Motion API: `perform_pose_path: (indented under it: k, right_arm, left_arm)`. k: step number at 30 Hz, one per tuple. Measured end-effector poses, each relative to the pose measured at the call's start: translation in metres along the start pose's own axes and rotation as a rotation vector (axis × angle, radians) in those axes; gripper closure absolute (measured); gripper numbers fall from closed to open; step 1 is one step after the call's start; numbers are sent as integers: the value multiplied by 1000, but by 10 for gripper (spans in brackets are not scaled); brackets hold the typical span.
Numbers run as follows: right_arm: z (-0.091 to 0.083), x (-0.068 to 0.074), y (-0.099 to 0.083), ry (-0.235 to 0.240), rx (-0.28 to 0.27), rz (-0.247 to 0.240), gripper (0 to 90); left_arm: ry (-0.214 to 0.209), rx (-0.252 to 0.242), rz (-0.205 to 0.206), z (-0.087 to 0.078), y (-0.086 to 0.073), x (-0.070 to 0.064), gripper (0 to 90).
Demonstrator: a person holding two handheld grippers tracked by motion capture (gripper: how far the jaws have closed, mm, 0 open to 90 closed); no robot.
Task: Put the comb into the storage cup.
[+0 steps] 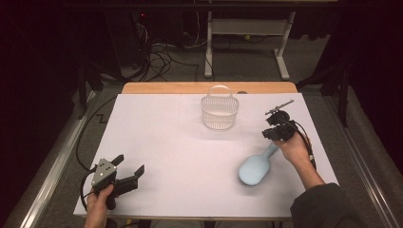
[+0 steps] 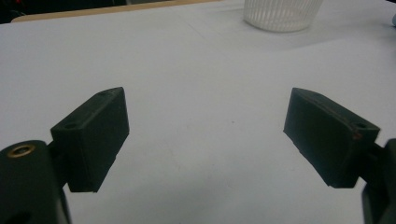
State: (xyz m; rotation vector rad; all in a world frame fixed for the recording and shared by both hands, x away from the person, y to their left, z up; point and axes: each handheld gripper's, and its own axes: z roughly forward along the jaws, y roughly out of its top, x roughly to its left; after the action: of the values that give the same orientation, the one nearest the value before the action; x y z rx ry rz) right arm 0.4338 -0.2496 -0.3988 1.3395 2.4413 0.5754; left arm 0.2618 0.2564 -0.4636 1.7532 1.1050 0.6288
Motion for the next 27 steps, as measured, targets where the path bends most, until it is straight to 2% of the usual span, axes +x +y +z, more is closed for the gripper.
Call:
perform_pose_path:
  k: [7,14,27]
  right_arm:
    - [9,-6,0,-10,45,18,900]
    - [14,-7,-1,-25,93,18,900]
    - [19,-11,-5,-30,137,35,900]
  left_arm:
    - [-2,0,1,0,0,0,150]
    - [-4,1,4,0,0,0,150]
    - [-5,1,4,1,0,0,150]
